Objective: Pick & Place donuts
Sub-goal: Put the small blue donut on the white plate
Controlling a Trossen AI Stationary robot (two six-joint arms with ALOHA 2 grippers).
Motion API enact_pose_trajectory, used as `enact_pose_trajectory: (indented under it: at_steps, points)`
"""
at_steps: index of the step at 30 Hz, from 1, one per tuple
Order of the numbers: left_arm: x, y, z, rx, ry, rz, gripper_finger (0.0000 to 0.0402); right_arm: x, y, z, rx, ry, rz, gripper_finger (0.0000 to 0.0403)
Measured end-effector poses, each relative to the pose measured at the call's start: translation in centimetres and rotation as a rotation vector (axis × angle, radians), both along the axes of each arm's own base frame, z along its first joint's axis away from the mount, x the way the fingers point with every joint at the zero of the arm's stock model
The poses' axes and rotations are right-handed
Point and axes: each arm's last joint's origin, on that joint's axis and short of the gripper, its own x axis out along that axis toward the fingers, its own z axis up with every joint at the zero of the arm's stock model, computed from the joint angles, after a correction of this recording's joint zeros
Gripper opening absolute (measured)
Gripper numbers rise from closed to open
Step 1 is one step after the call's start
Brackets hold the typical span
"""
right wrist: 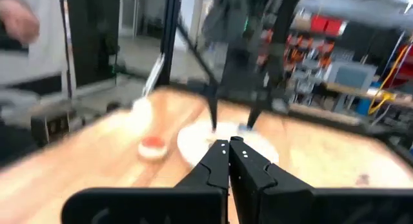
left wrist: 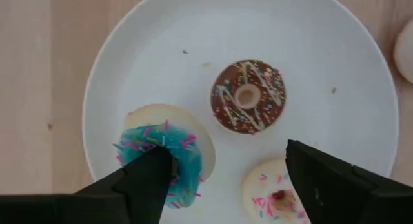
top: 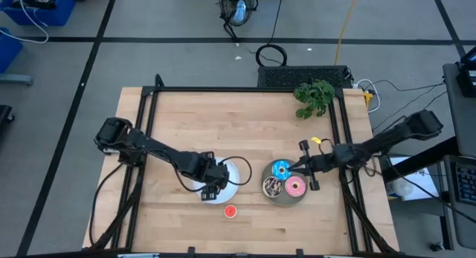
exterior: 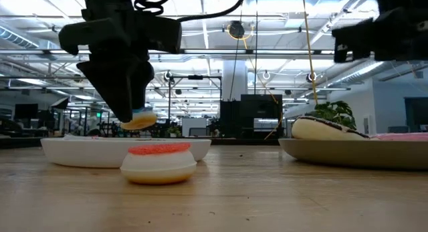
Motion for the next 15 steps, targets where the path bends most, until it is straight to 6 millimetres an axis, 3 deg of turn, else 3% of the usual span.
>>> enact_pose_trajectory:
  at_steps: [9, 15]
  points:
    - [-0.2, -0.7, 0.0, 0.051, -0.016, -0.02, 0.0303, 6.1, 1.5, -0.3, -0.045, 0.044, -0.018, 0.0]
    - [-0.4, -1.2, 0.0, 0.051, -0.019, -0.037, 0.0303, 10.1, 2.3, -1.5, -0.11, 0.101, -0.033, 0.0]
